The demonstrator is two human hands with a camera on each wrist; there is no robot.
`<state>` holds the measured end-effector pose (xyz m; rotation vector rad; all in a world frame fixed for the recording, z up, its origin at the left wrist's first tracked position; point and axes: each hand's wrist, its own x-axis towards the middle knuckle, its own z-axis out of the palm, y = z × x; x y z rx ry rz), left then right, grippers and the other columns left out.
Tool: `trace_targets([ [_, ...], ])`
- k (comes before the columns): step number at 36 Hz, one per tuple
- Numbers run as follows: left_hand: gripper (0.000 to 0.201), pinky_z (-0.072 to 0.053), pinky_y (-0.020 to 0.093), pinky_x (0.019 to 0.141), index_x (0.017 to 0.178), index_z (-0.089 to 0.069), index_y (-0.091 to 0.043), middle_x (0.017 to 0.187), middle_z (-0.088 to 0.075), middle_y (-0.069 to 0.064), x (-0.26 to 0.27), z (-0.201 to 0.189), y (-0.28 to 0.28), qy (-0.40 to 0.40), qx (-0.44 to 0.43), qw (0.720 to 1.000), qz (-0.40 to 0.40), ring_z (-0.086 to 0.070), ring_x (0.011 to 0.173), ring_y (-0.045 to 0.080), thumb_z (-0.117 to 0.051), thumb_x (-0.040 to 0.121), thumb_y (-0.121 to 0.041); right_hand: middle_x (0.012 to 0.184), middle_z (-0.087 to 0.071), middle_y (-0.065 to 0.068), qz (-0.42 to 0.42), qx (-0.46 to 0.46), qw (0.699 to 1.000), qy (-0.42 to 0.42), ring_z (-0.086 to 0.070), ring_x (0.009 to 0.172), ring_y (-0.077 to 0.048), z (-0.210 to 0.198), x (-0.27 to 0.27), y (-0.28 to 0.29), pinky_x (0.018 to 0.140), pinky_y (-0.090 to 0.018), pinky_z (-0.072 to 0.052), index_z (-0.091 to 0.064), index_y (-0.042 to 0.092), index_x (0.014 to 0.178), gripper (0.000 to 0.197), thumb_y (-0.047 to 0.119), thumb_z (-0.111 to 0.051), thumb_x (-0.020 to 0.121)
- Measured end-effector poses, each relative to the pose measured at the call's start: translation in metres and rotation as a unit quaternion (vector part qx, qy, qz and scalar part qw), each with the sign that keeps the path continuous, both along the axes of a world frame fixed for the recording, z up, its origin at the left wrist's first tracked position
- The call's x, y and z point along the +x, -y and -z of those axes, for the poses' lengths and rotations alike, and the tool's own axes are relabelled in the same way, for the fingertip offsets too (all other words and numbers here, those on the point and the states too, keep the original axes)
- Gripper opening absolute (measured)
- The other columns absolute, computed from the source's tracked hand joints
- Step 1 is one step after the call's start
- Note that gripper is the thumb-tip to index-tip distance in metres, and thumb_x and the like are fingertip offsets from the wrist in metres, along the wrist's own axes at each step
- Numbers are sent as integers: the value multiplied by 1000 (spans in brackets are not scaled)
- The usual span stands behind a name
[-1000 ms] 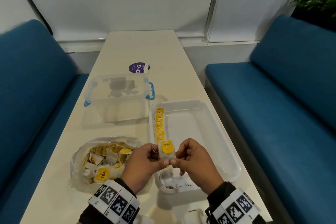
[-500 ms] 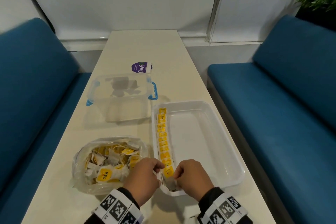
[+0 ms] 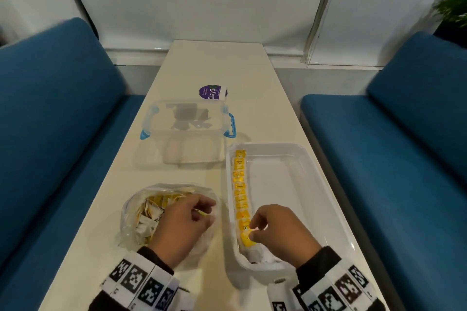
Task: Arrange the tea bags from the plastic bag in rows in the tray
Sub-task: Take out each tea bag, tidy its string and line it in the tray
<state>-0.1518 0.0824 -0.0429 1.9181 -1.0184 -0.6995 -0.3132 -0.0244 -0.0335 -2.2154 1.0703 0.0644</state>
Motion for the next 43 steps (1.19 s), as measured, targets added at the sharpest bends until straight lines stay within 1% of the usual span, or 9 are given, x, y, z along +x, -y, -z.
trace_targets([
  [5,24,-41,17,60,80,-63,-29,89,-63,-2,48,-4,-21,60,-22,990,-127,-58,78,12,-67,81,-5,88,-53,7,-60,51,993,87,-49,73,-6,-42,39,-10,65,-18,-41,-59,25,98,28,21,-75,76],
  [11,18,-34,40,103,78,-65,-33,134,-45,9,74,20,-50,131,105,968,-189,-41,125,28,-71,80,-16,119,-56,-7,-199,-33,979,28,-54,109,-22,-48,117,-30,87,-29,-45,-60,13,116,35,13,-66,81],
  [15,18,-33,37,104,85,-64,-35,141,-38,11,70,38,-60,81,172,966,-174,-37,127,32,-72,79,-21,119,-60,-14,-349,-92,927,-106,-58,108,-30,-29,153,-49,89,-35,-51,-60,4,120,36,4,-57,84],
  [21,44,-39,33,97,126,-56,-31,128,-46,7,67,50,-66,79,201,962,-170,-48,113,29,-61,84,-18,118,-55,-15,-455,-182,846,-210,-56,106,-34,6,160,-65,83,-40,-49,-42,11,133,55,11,-64,82],
  [24,56,-39,35,100,133,-50,-28,130,-45,8,66,50,-68,74,196,963,-170,-46,116,30,-62,80,-14,128,-50,-15,-471,-189,835,-212,-50,114,-36,15,160,-64,89,-44,-47,-42,14,134,52,10,-60,85],
  [29,65,-38,38,103,138,-40,-39,132,-42,7,66,50,-70,67,175,968,-167,-45,117,31,-56,82,-10,118,-59,-12,-496,-185,821,-217,-58,105,-33,13,168,-56,79,-36,-46,-48,16,129,47,6,-58,85],
  [34,73,-36,35,102,143,-33,-37,138,-36,7,62,50,-69,78,182,966,-163,-41,118,30,-50,81,-1,133,-42,-18,-502,-220,802,-235,-45,118,-42,18,162,-57,92,-49,-42,-38,16,136,57,15,-63,85],
  [40,73,-37,37,104,143,-34,-33,143,-30,8,61,53,-69,60,172,967,-176,-39,124,32,-55,78,-5,130,-36,-22,-483,-206,818,-236,-44,114,-46,32,166,-66,90,-52,-44,-40,20,134,37,22,-43,97],
  [43,74,-36,35,105,141,-37,-30,141,-31,9,64,53,-70,39,149,972,-178,-41,125,31,-57,76,-3,130,-34,-23,-475,-193,824,-241,-42,115,-46,35,165,-66,91,-53,-45,-39,21,133,38,21,-45,96],
])
